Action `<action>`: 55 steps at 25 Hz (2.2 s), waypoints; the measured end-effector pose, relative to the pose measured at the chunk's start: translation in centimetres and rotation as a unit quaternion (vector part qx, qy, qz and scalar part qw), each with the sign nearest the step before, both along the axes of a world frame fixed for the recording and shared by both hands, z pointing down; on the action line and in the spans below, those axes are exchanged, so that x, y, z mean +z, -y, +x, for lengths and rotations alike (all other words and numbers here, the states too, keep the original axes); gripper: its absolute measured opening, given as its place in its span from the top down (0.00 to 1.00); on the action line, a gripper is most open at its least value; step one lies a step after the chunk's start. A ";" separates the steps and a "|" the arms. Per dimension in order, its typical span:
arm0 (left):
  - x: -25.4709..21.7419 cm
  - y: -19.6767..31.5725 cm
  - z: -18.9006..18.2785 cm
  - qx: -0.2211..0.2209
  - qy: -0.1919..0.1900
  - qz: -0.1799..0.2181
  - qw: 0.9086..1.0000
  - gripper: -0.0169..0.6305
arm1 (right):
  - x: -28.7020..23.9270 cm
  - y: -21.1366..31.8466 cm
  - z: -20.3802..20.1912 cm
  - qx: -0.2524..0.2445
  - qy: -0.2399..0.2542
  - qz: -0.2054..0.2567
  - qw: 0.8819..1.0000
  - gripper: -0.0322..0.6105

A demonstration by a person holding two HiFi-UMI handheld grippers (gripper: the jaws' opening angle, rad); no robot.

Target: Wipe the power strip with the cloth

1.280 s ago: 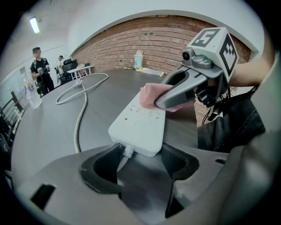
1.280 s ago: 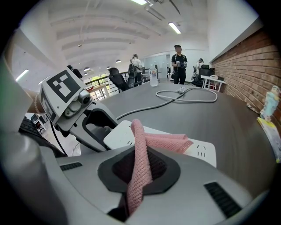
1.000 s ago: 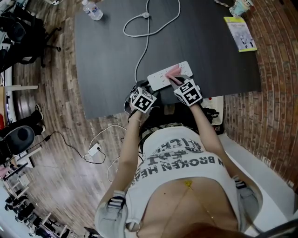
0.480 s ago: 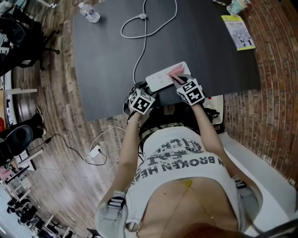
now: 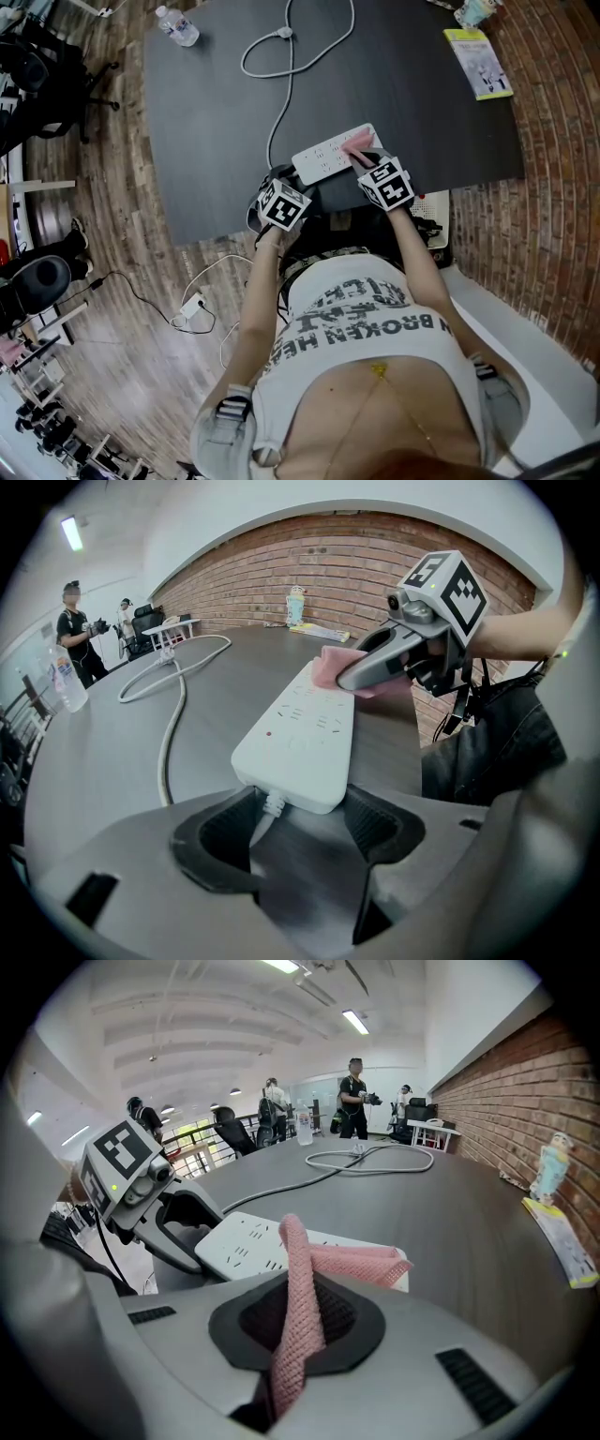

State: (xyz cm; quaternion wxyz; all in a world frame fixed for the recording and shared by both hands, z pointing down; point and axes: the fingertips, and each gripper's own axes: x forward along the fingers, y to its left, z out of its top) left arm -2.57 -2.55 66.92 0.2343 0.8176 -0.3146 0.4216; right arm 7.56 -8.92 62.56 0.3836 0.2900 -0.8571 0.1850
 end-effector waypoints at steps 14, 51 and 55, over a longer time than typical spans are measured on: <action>0.0 0.1 0.0 0.000 -0.001 -0.001 1.000 0.54 | 0.0 1.4 3.0 0.043 -0.009 0.005 0.999 0.92; 0.1 0.0 0.1 -0.002 0.003 -0.002 1.000 0.54 | 0.1 3.2 8.1 0.119 -0.021 0.034 0.992 0.93; 0.1 0.0 0.1 -0.001 0.002 -0.001 1.000 0.54 | 0.1 3.2 8.1 0.119 -0.020 0.034 0.992 0.93</action>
